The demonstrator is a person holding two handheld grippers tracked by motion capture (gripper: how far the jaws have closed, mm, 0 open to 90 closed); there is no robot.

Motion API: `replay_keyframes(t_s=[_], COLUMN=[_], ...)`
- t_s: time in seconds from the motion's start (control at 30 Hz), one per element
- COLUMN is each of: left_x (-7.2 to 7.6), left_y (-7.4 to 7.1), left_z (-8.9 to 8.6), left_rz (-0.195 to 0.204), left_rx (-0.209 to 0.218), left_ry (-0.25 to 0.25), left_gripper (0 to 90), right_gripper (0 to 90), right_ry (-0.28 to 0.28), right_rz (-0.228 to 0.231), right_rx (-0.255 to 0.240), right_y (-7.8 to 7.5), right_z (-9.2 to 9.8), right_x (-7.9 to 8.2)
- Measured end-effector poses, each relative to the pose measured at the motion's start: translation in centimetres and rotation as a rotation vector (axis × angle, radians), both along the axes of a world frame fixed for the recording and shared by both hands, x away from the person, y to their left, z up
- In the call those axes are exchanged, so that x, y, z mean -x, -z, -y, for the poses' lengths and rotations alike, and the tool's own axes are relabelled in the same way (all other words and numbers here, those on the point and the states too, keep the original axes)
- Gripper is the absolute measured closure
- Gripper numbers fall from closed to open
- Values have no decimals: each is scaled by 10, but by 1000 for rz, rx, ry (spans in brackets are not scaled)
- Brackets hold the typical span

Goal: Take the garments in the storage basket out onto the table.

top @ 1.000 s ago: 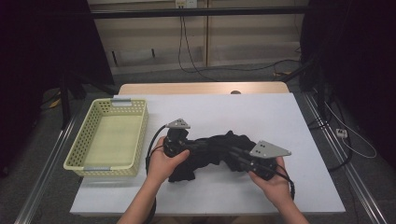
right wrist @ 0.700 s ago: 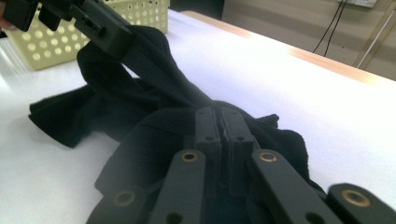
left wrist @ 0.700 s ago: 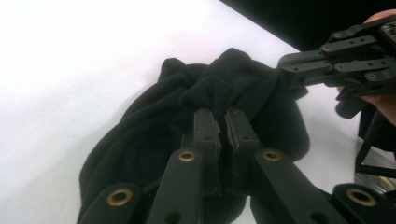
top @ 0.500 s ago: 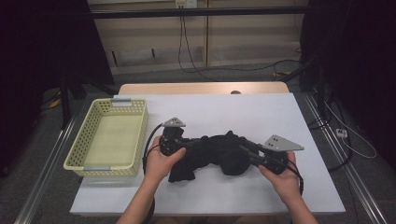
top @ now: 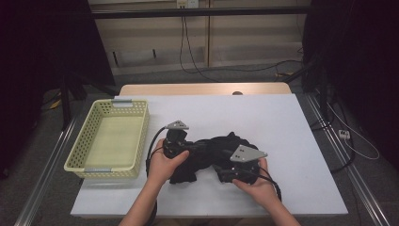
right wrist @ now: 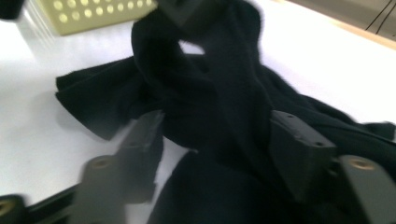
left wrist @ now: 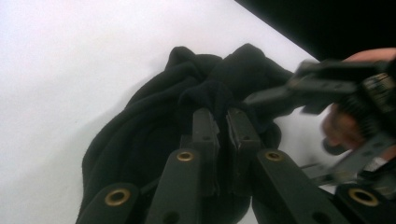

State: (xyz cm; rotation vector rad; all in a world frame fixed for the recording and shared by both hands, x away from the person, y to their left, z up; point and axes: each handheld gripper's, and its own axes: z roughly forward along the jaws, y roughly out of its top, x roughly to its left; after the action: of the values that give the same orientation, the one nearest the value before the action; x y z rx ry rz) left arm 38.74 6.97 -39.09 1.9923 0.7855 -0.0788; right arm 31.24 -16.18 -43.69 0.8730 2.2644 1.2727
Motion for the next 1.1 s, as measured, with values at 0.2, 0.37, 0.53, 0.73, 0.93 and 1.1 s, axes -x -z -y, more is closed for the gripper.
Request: replay_keyframes(t_s=[0.2, 0.37, 0.53, 0.73, 0.93, 1.1], left_x=[-3, -7, -11, -11, -12, -12], left_y=[-1, 3, 9, 13, 24, 29], left_z=[-7, -13, -13, -2, 2, 3], left_rz=[29, 25, 22, 21, 49, 48], left_rx=[-28, -16, -27, -69, -145, -176], left_ry=[-36, -65, -76, -34, -10, 4], left_gripper=[830, 808, 612, 301, 226, 206], right_gripper=[845, 863, 865, 865, 775, 465], right_ry=[-7, 64, 163, 277, 457, 458], right_rz=[-31, 12, 19, -26, -37, -79], right_rx=[40, -9, -13, -8, 15, 11], right_y=[5, -26, -56, -75, -71, -60], right_z=[1, 36, 76, 105, 125, 125], right_x=[-7, -14, -44, -95, -136, -142])
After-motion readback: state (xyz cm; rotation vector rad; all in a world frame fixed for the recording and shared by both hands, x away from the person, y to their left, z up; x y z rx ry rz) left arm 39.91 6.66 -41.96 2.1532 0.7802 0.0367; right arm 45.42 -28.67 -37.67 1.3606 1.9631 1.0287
